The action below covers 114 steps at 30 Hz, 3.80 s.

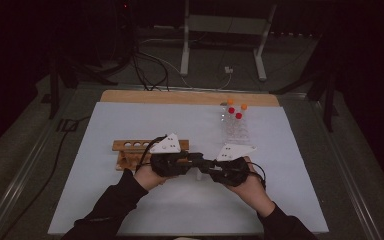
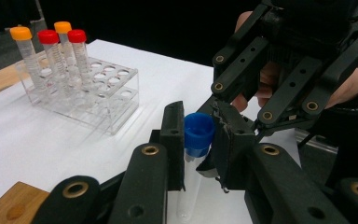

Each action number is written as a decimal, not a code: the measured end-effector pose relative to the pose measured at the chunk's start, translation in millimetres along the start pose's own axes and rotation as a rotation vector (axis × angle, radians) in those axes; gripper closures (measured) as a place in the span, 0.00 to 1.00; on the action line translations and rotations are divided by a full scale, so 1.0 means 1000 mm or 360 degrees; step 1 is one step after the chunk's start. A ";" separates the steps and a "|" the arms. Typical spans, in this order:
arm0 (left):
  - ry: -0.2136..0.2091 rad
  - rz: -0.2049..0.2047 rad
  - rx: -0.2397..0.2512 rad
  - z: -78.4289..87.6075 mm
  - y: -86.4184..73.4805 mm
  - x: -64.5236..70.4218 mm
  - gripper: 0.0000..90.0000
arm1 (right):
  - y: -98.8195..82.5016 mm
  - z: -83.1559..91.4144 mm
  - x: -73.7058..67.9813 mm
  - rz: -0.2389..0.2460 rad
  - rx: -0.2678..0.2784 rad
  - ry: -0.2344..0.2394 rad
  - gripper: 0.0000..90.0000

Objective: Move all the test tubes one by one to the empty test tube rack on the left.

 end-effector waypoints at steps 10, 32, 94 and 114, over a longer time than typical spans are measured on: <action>0.0103 -0.0002 0.0040 0.019 0.014 -0.012 0.86 | 0.005 0.003 0.002 -0.0020 0.0069 0.0002 0.58; 0.0479 -0.0015 0.0121 0.083 0.029 -0.062 0.86 | 0.015 0.012 0.012 -0.0134 0.0192 -0.0044 0.00; 0.0613 0.0215 -0.0062 0.057 -0.049 -0.105 0.82 | 0.015 0.016 0.017 -0.0099 0.0195 -0.0066 0.00; 0.0369 0.0144 0.0102 0.072 -0.008 -0.070 0.06 | 0.000 0.051 0.114 -0.0262 0.0238 -0.0474 0.06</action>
Point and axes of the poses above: each handheld gripper's, and its own axes: z roughly backward along the jaws, y roughly out of its top, x roughly to its right, the point moved 8 cm from there along -z, roughly forward along the jaws, and after that the axes turned 4 degrees about x, right-handed, at the moved point
